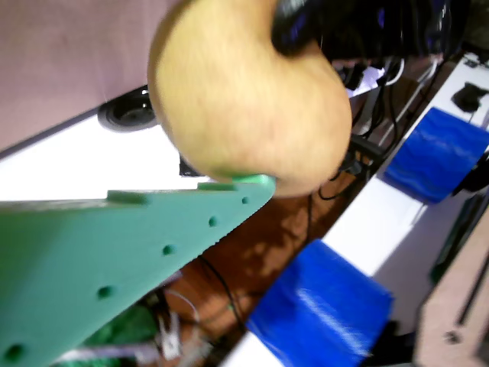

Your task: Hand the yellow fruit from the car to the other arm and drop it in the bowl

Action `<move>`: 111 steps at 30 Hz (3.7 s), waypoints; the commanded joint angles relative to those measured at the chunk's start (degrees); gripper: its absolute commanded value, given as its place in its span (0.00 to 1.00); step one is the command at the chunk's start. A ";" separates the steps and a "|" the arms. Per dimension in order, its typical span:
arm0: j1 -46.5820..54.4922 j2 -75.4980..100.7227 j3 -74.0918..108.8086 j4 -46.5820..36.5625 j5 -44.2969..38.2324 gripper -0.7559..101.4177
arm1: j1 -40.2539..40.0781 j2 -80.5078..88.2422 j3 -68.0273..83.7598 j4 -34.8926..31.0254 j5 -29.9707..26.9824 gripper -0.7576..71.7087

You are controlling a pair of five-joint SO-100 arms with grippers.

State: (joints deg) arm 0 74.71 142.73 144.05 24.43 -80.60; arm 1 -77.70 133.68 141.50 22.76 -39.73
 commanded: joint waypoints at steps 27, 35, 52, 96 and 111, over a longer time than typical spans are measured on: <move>0.09 0.26 -1.49 -0.97 -0.62 0.01 | 1.14 -0.44 -1.23 2.11 -1.41 0.01; 0.09 0.26 -1.49 -0.79 -0.62 0.01 | 2.29 -0.18 -1.58 1.93 -1.58 0.01; 0.26 0.26 -1.49 -0.88 -0.44 0.62 | 3.78 0.88 -0.53 1.58 -2.20 0.01; -46.14 10.81 -1.67 46.32 18.72 0.48 | 46.49 -22.15 -16.52 10.20 40.34 0.01; -61.35 19.51 22.50 34.89 37.00 0.41 | 47.29 -32.87 -19.95 17.49 46.67 0.01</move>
State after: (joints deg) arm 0 13.71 161.54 161.37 65.57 -44.82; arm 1 -30.94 100.90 124.63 39.20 5.98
